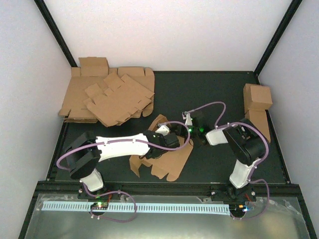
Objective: Fold the paper box
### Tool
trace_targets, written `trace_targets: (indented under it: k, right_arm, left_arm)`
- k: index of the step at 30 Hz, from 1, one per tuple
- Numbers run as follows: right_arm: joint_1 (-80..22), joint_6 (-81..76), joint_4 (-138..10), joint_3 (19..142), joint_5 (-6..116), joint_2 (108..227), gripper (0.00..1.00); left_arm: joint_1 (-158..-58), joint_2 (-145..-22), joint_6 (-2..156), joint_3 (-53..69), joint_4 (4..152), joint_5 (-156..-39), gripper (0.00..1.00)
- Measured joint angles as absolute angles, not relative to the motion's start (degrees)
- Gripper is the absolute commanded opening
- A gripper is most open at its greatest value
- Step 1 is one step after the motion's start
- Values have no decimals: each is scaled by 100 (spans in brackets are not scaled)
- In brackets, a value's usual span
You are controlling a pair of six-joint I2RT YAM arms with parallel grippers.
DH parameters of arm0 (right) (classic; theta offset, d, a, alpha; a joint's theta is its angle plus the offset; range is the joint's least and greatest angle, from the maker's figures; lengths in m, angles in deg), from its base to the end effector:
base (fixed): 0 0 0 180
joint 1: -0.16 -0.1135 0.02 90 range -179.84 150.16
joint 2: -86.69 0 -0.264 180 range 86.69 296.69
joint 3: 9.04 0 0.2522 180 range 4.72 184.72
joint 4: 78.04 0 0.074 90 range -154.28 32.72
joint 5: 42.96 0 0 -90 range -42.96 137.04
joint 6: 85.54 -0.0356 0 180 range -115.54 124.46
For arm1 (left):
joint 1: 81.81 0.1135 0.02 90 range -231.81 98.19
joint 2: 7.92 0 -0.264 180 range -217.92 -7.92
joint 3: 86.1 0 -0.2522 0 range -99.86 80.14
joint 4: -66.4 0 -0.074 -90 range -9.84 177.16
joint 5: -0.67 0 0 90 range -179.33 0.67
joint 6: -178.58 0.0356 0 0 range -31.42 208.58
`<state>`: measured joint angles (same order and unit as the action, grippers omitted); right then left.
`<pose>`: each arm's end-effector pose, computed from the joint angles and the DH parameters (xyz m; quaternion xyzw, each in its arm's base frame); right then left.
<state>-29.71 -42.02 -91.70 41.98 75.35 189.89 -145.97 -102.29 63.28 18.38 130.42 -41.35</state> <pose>0.2668 0.1727 0.1057 0.0211 0.8796 0.4334 0.1949 0.1506 -0.2503 0.1982 0.2795 0.8683 0.2483 0.3259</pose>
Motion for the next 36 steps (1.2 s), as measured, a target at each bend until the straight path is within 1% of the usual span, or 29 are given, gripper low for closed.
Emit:
trace_targets:
  k: [2,6,12,17,22,25,26,27,28,32,36]
  right_arm:
    - [-2969,-4097,-9203,4128,7457,18814,13]
    - [-2969,-3763,-9288,3929,7251,18388,22]
    - [-2969,-3271,-9535,3597,7002,18003,30]
    - [-2969,-3138,-9649,3420,6945,17848,30]
    - [-2969,-3188,-9511,3068,6950,17308,30]
    - [-2971,-3232,-9131,2766,6956,16705,32]
    - [-2971,-3253,-8960,2672,6956,16484,35]
    - [-2971,-3293,-8724,2574,6952,16207,41]
    - [-2971,-3328,-8471,2473,6960,15920,42]
    - [-2971,-3555,-7430,2215,6958,14954,43]
    - [-2971,-3837,-6486,2115,6947,14283,45]
  left_arm:
    - [-14615,-10258,6328,1788,13075,-4139,2]
    - [-14617,-10271,6328,1648,13179,-4135,2]
    - [-14656,-10362,6326,1397,13330,-4122,2]
    - [-14678,-10435,6326,1318,13405,-4082,1]
    - [-14678,-10515,6328,1283,13440,-4050,2]
    - [-14678,-10515,6330,1277,13457,-4039,2]
    - [-14678,-10515,6330,1277,13459,-4039,1]
    - [-14678,-10515,6332,1274,13464,-4036,2]
    - [-14678,-10515,6332,1272,13468,-4034,2]
    - [-14678,-10515,6337,1261,13474,-4028,2]
    - [-14678,-10515,6337,1246,13474,-4030,2]
